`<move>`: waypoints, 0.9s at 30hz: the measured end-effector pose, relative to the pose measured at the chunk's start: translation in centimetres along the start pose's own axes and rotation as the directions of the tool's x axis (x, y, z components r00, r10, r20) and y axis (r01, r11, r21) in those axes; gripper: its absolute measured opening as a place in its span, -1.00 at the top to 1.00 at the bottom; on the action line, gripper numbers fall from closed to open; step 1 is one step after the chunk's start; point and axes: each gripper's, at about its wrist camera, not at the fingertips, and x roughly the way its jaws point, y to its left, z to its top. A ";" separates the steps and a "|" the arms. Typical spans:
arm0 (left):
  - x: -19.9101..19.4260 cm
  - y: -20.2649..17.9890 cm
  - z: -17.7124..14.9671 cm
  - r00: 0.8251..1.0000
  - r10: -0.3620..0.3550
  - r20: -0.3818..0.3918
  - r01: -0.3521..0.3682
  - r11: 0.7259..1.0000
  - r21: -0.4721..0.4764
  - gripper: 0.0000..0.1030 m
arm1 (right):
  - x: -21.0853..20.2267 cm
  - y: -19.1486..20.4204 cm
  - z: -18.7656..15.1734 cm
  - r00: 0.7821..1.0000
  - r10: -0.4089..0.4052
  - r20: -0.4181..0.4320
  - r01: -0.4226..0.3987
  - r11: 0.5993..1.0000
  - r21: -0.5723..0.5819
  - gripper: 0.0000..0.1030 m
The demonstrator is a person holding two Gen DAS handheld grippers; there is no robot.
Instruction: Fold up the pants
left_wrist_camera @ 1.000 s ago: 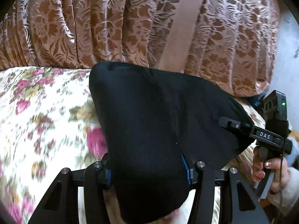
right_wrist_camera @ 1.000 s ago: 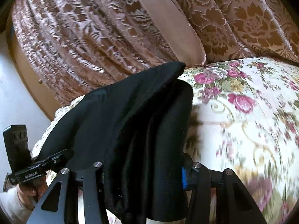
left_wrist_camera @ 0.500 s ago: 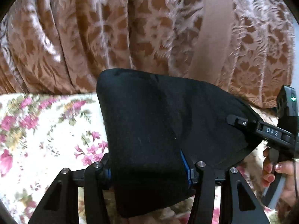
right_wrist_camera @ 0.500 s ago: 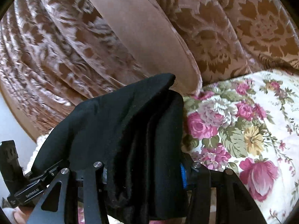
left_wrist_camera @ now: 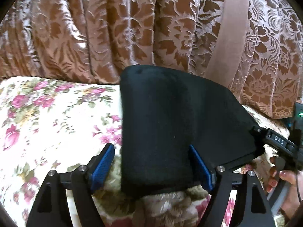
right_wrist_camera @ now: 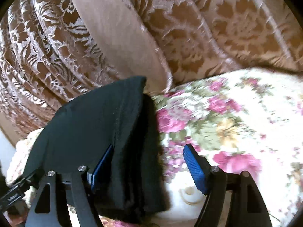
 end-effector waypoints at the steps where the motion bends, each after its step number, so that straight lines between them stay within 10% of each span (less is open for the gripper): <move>1: -0.5 -0.1 -0.2 1.000 0.015 0.003 -0.015 1.000 0.001 -0.58 | -0.4 -0.1 0.0 1.000 -0.014 0.009 0.014 1.000 -0.002 -0.47; 10: -4.3 -2.9 -3.1 0.987 0.155 0.043 -0.158 0.985 0.071 -0.82 | -5.7 1.5 -2.1 0.993 -0.107 0.049 0.108 0.994 -0.035 -0.47; 27: -12.5 -2.0 -8.3 0.970 0.152 0.188 -0.153 0.988 -0.013 -0.92 | -13.5 7.0 -9.5 0.990 -0.109 0.087 0.119 0.986 -0.118 -0.50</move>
